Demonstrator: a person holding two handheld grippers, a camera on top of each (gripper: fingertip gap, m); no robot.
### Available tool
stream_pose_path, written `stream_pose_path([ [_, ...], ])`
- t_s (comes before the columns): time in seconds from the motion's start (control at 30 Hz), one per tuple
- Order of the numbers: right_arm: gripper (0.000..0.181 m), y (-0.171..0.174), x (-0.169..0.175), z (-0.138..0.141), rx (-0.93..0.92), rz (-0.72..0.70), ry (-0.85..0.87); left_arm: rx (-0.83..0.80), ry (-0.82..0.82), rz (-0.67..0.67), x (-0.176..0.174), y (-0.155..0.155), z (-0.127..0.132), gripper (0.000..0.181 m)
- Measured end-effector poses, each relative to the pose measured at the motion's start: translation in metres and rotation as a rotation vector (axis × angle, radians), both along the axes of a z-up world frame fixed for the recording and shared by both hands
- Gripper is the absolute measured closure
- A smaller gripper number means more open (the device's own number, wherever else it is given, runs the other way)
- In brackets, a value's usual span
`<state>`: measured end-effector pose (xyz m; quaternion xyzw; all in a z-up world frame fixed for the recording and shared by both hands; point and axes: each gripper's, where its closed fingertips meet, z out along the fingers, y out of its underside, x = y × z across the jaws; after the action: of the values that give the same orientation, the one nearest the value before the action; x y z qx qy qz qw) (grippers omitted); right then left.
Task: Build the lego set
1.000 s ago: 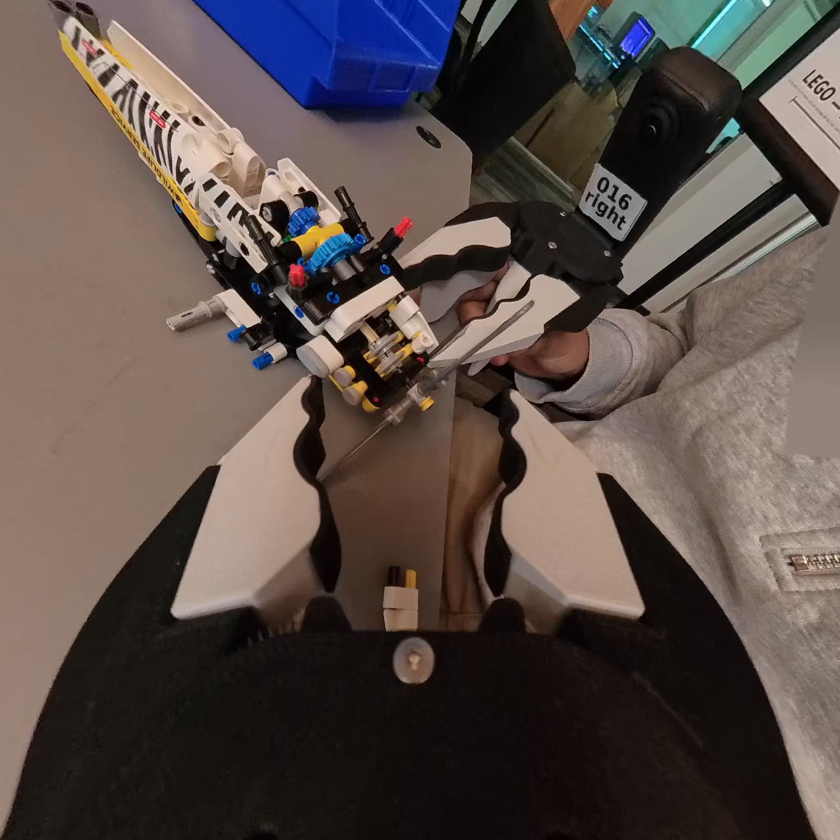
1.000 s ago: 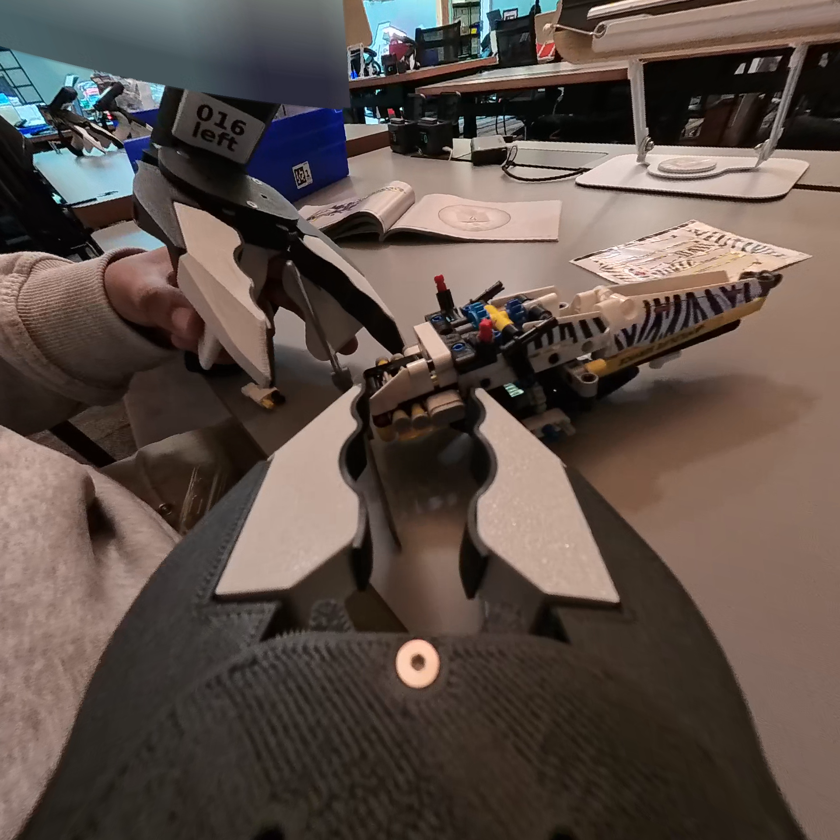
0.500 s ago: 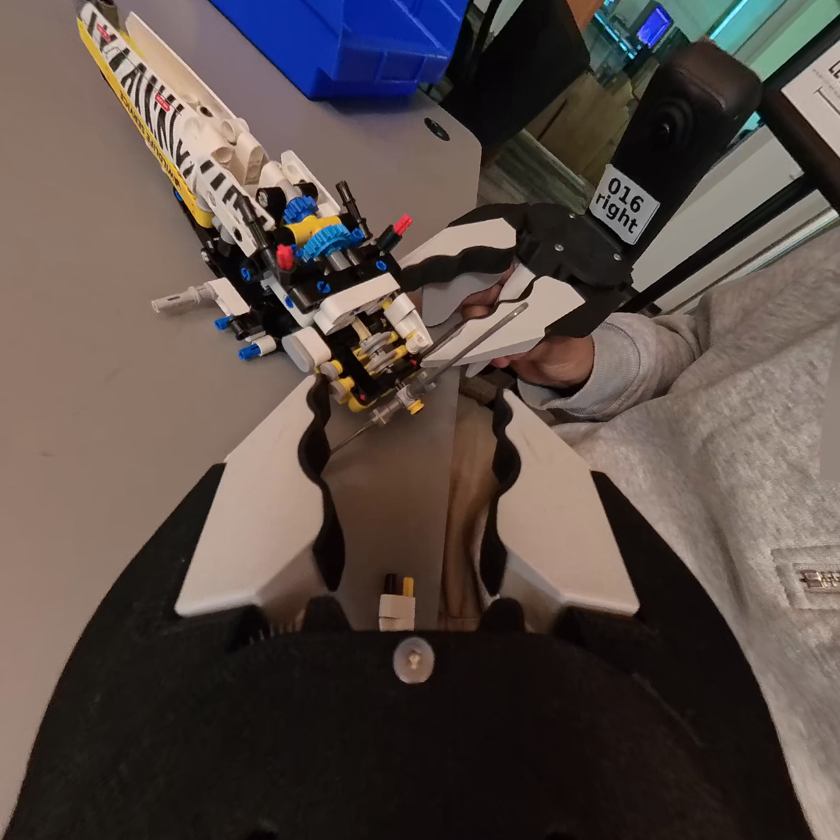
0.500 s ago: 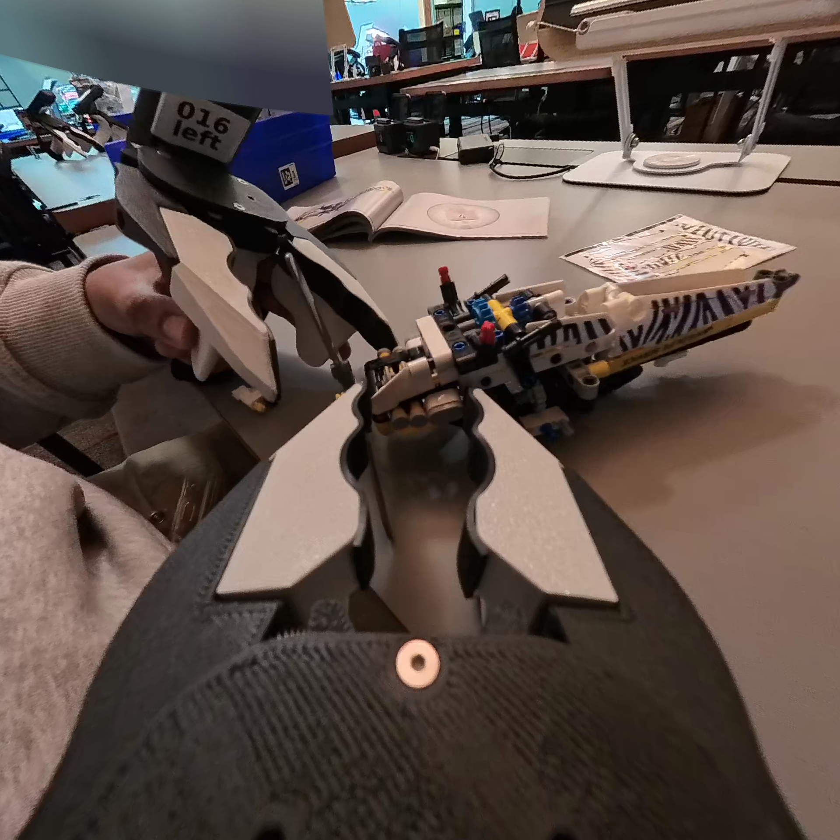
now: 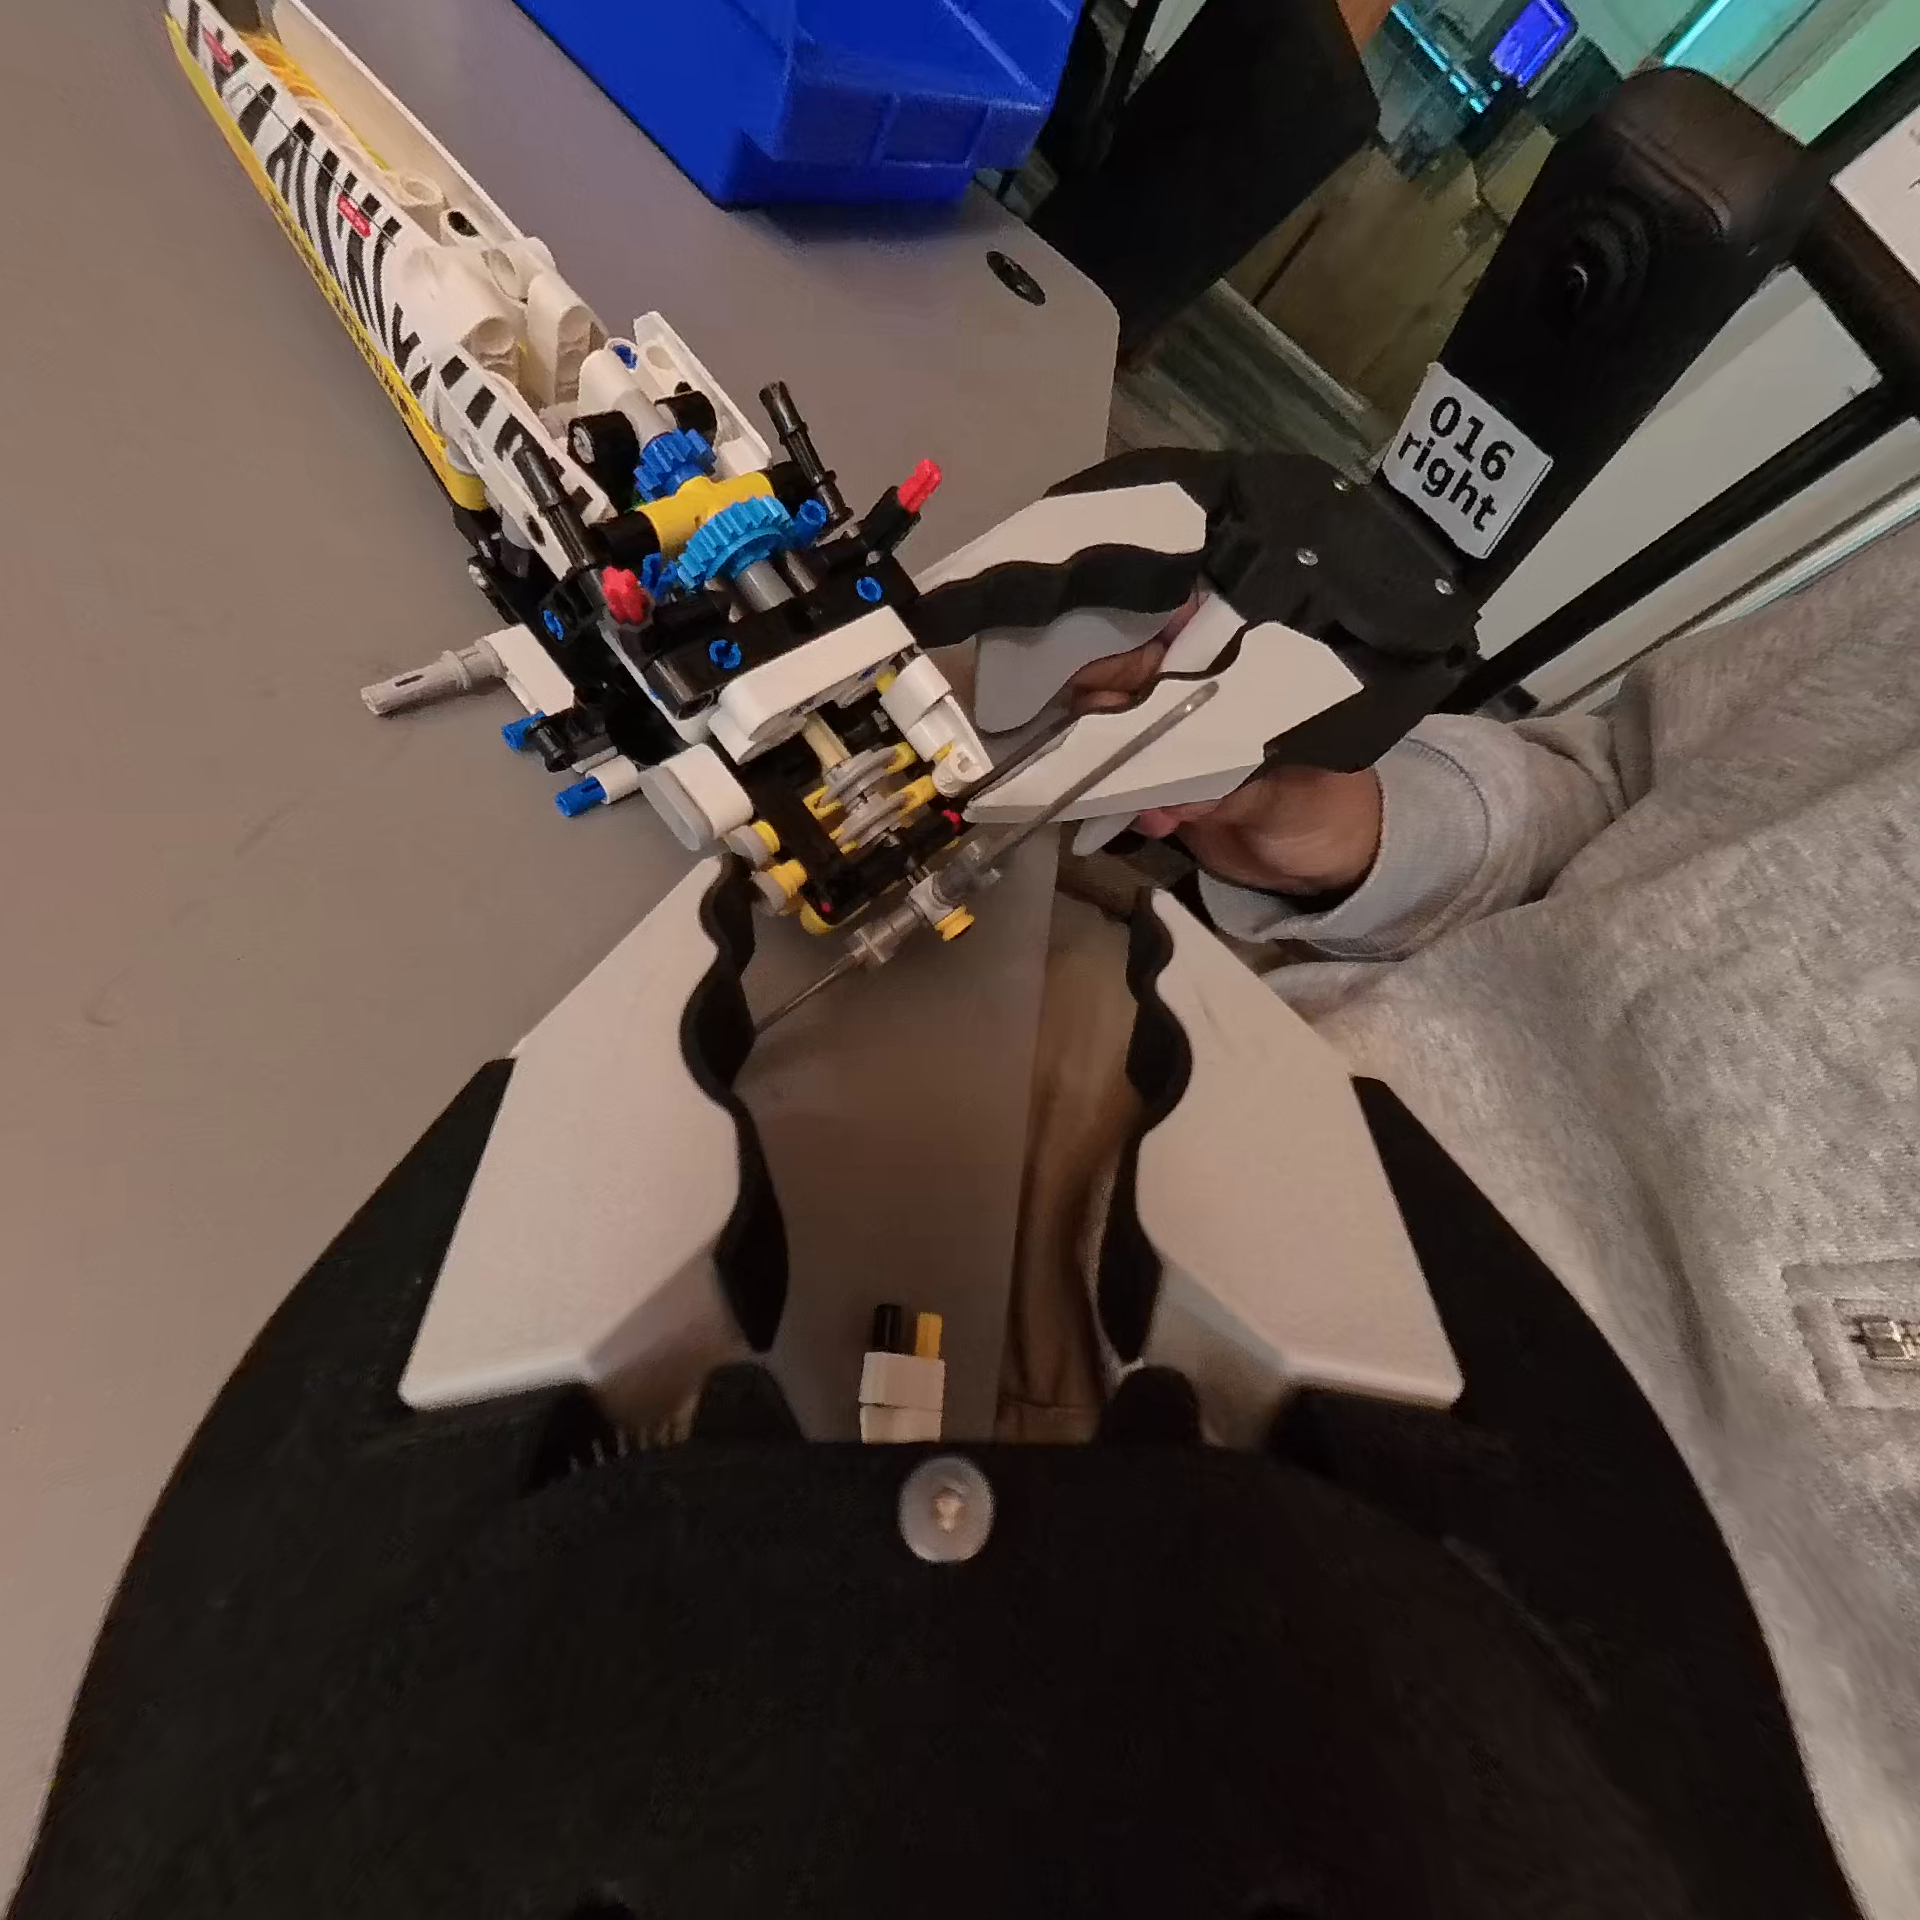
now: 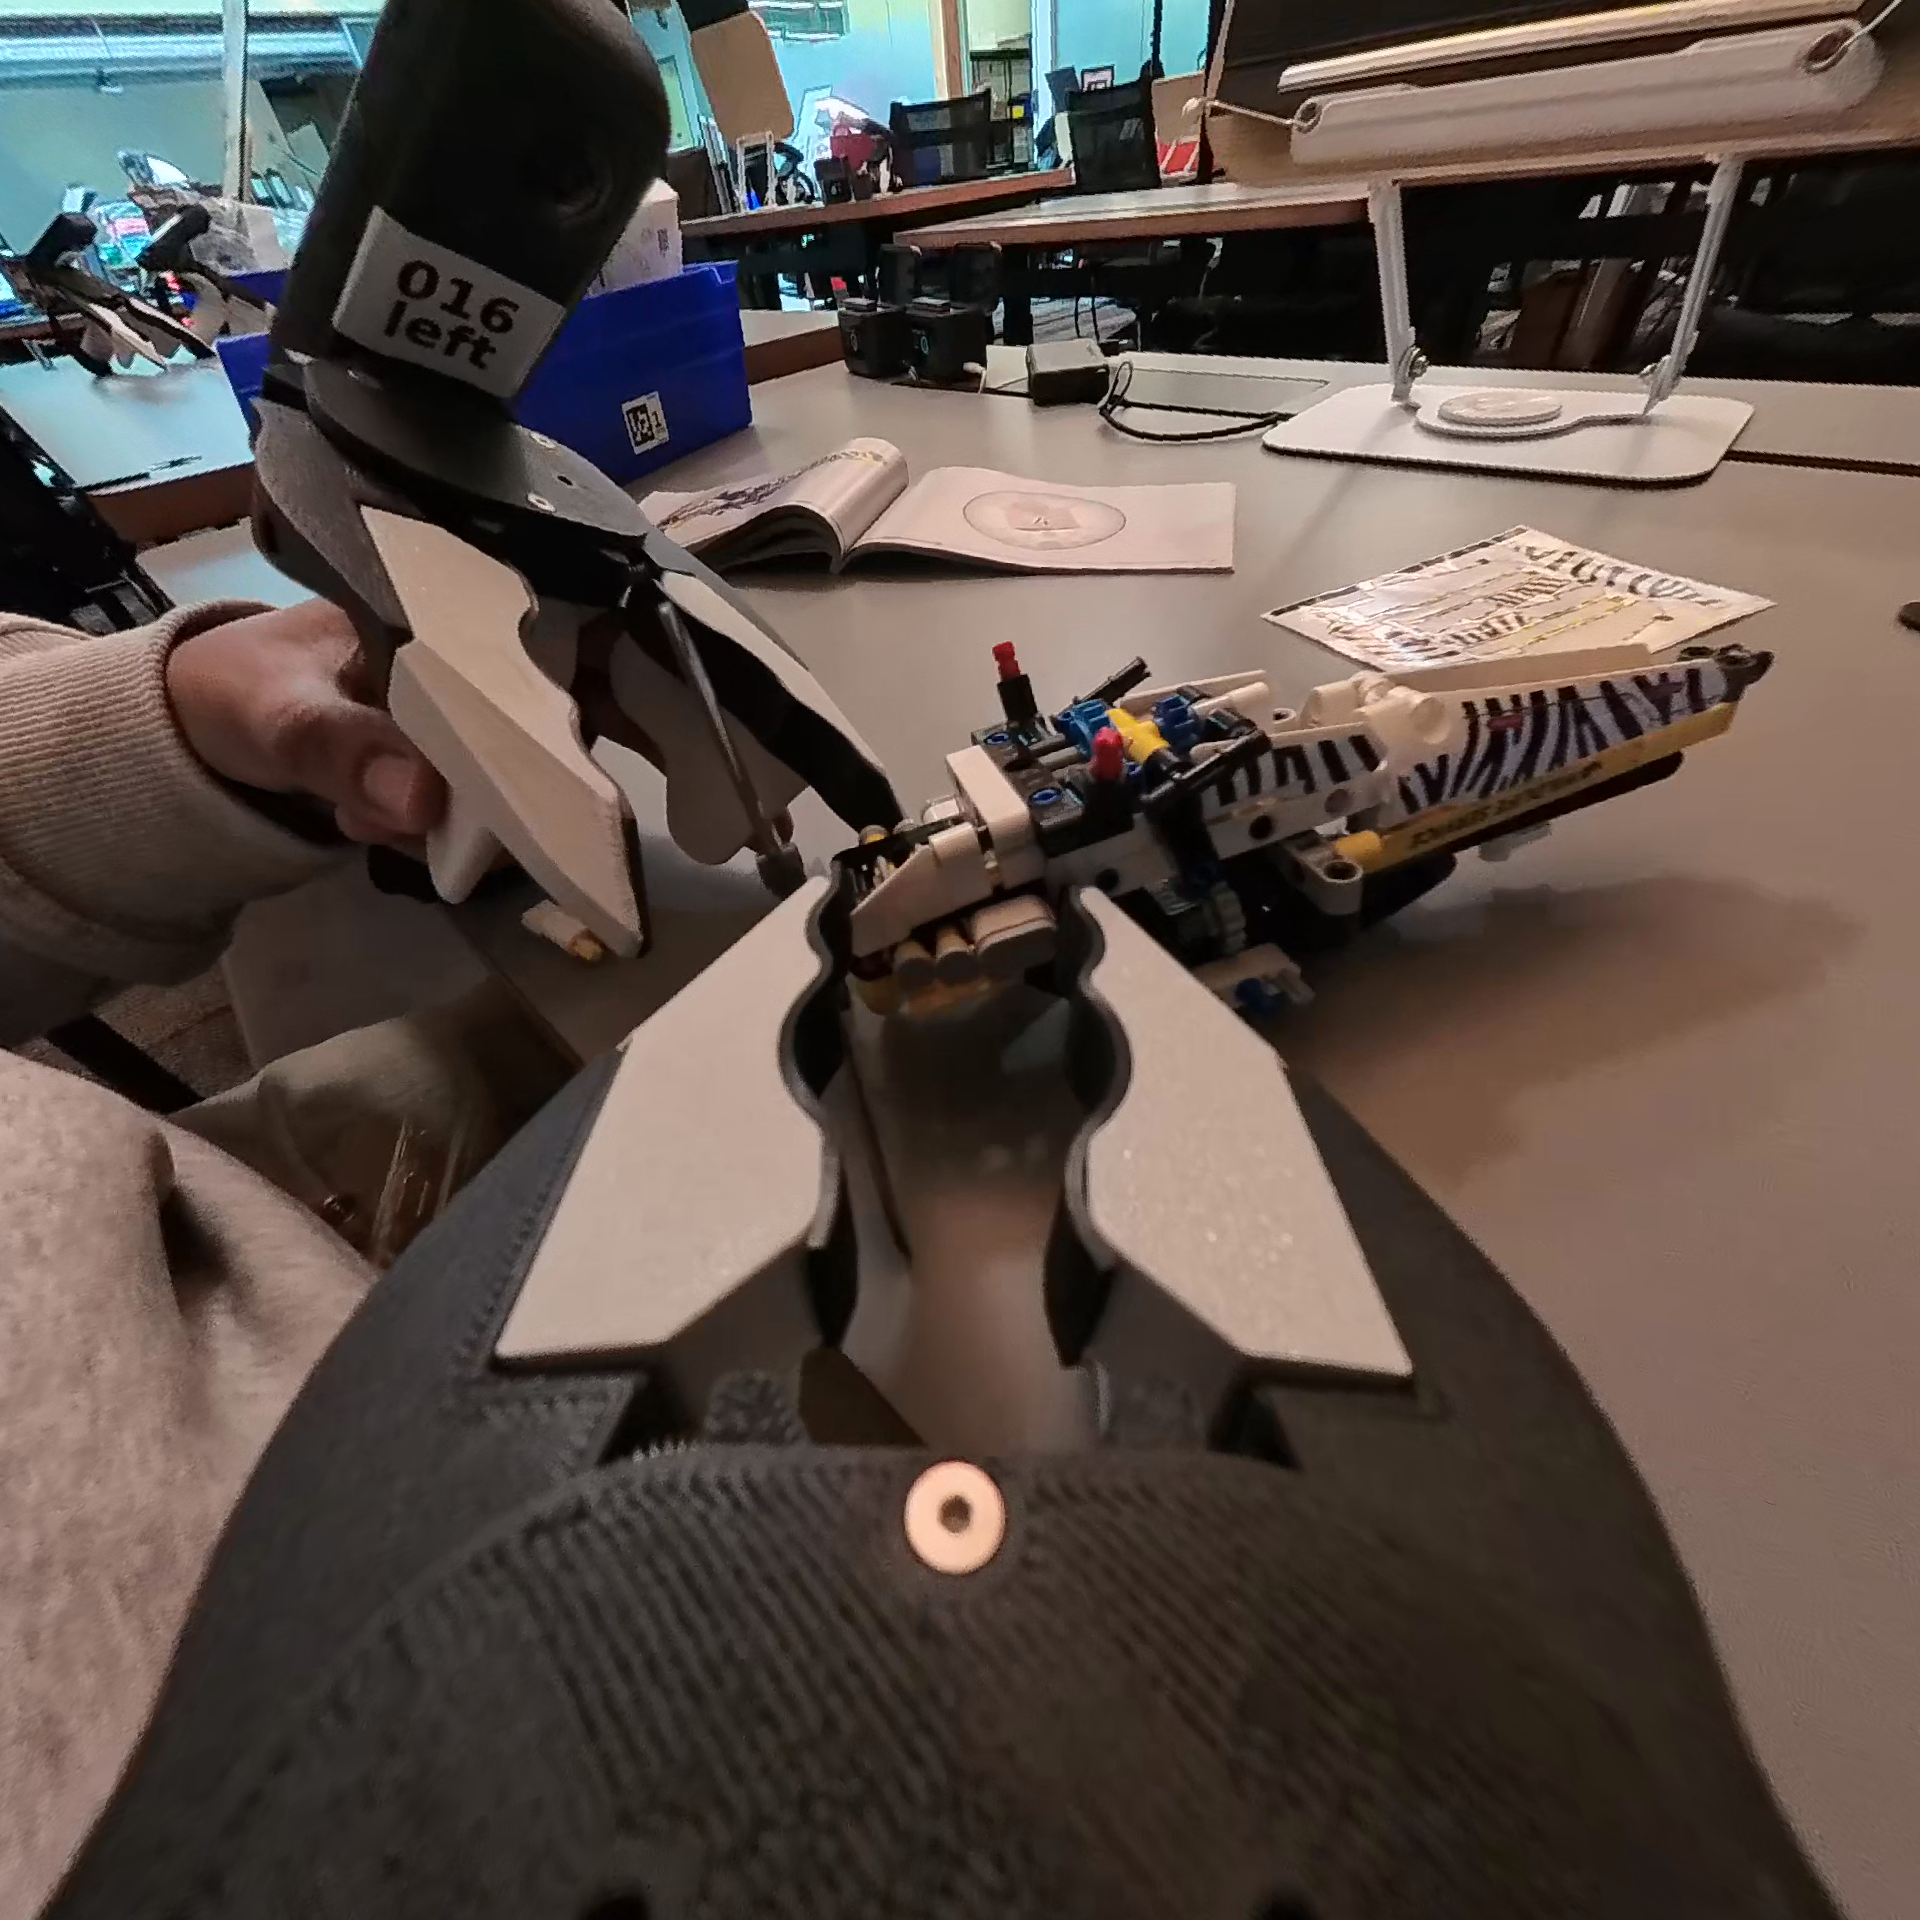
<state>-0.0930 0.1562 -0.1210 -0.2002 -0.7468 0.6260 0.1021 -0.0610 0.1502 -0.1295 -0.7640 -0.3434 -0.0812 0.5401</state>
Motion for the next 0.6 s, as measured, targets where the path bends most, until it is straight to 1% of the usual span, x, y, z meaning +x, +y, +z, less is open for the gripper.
stream_pose_path([
  [0.1,0.142,-0.001,-0.002,0.001,-0.028,-0.003,-0.026,-0.02,0.027,0.003,-0.002,0.0,0.0,0.108],
  [0.2,0.139,0.0,0.001,-0.002,0.001,0.029,-0.014,-0.007,0.008,0.004,-0.002,0.001,0.0,0.108],
  [0.3,0.123,0.006,0.004,-0.008,0.052,0.058,-0.041,-0.004,0.004,0.027,-0.003,-0.001,0.0,0.108],
  [0.4,0.12,0.016,0.004,-0.006,0.061,0.063,-0.028,-0.025,0.037,0.098,-0.008,-0.005,0.0,0.105],
  [0.5,0.121,0.024,-0.003,-0.009,0.085,0.033,-0.003,-0.068,0.072,0.217,-0.016,-0.005,-0.001,0.1],
  [0.6,0.123,0.021,-0.003,-0.013,0.096,0.043,-0.016,-0.114,0.076,0.342,-0.021,-0.002,-0.007,0.095],
])
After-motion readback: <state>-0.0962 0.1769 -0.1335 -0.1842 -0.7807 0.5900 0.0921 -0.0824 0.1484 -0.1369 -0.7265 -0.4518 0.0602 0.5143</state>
